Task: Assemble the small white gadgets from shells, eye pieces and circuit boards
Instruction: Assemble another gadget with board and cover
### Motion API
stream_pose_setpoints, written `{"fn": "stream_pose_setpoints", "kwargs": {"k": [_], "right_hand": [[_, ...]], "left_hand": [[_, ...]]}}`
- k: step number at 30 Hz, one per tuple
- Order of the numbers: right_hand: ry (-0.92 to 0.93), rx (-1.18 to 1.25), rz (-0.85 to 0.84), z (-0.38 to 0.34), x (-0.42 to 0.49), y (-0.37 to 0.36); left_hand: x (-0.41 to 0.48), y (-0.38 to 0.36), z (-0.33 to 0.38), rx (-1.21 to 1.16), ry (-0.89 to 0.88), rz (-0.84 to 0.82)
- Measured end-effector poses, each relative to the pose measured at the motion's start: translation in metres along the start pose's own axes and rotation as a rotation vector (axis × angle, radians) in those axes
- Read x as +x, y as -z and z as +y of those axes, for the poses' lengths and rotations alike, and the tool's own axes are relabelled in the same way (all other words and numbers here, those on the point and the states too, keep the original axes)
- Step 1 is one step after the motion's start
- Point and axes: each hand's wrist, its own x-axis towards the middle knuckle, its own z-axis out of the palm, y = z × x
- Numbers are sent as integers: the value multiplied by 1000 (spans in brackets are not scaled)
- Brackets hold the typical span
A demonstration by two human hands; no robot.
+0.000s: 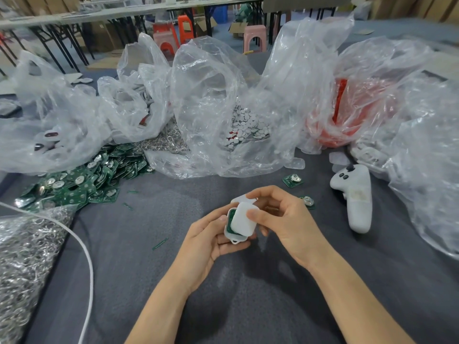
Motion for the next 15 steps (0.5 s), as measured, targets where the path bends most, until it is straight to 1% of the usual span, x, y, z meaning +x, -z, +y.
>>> {"fn": "stream_pose_setpoints", "kwargs": {"k": [4, 11, 15], "right_hand": [[0, -32, 49, -1, -1, -2], [43, -37, 97, 1, -1, -5], [49, -195, 150, 6, -1, -6]], "left_hand": [[0, 0, -1, 50, -8, -4], [0, 0, -1, 47, -1, 10], [0, 0, -1, 27, 6, 13]]}}
